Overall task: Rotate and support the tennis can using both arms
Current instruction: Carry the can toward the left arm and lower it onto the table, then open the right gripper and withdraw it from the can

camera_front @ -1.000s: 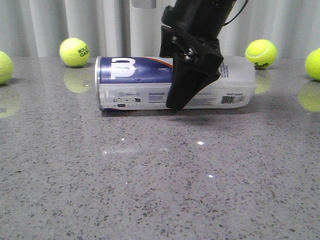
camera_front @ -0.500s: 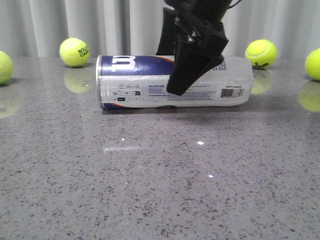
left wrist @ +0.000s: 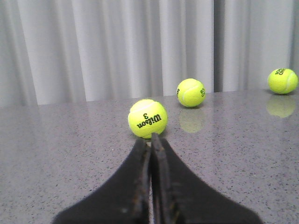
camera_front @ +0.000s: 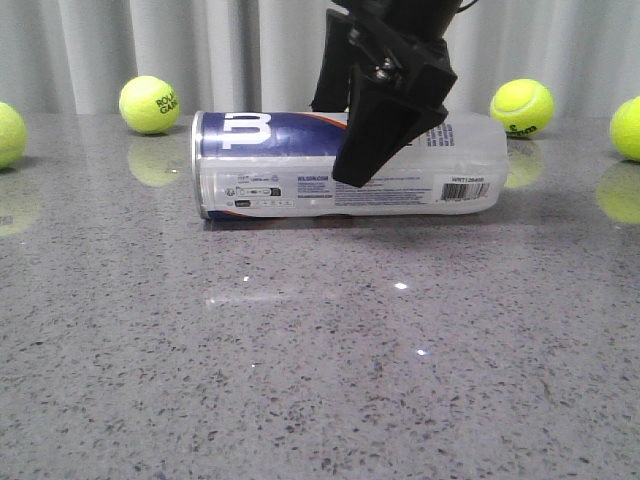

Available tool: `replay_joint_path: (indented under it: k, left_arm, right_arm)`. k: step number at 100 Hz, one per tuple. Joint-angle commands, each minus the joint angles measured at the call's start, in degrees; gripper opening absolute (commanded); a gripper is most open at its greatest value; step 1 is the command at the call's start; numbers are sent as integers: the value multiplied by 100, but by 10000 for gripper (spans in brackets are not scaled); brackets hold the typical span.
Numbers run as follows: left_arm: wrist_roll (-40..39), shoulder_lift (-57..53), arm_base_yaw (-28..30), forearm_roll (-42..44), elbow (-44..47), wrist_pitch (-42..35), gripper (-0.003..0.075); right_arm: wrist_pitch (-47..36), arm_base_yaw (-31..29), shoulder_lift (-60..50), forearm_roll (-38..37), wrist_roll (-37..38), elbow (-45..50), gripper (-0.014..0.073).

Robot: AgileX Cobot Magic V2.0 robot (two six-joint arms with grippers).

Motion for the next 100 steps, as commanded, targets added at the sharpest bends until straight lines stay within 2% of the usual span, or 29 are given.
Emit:
replay_joint_path:
  k: [1, 28, 38, 55, 66, 75, 90, 100]
  left_arm:
    - [-45, -226, 9, -50, 274, -488, -21]
    - [-45, -226, 9, -50, 274, -488, -21]
    - [-45, -226, 9, -50, 274, -488, -21]
    - [-45, -226, 9, -50, 274, -488, -21]
    - [-45, -226, 9, -50, 274, -488, -21]
    - [-45, -226, 9, -50, 274, -488, -21]
    - [-45, -226, 9, -50, 274, -488, -21]
    - [-45, -226, 9, -50, 274, -488, -21]
  right_arm:
    - [-183, -4, -332, 158, -12, -188, 655]
    - [-142, -10, -621, 158, -6, -188, 655]
    - [-123, -15, -853, 158, 338, -188, 655]
    - [-146, -15, -1343, -67, 1566, -188, 655]
    - [-228, -15, -1664, -663, 2389, -188, 655]
    - [-342, -99, -1925, -1200, 3380, -188, 655]
    - [-564, -618, -2337, -1424, 5046, -188, 655]
    - [-546, -1076, -2613, -1424, 5504, -180, 655]
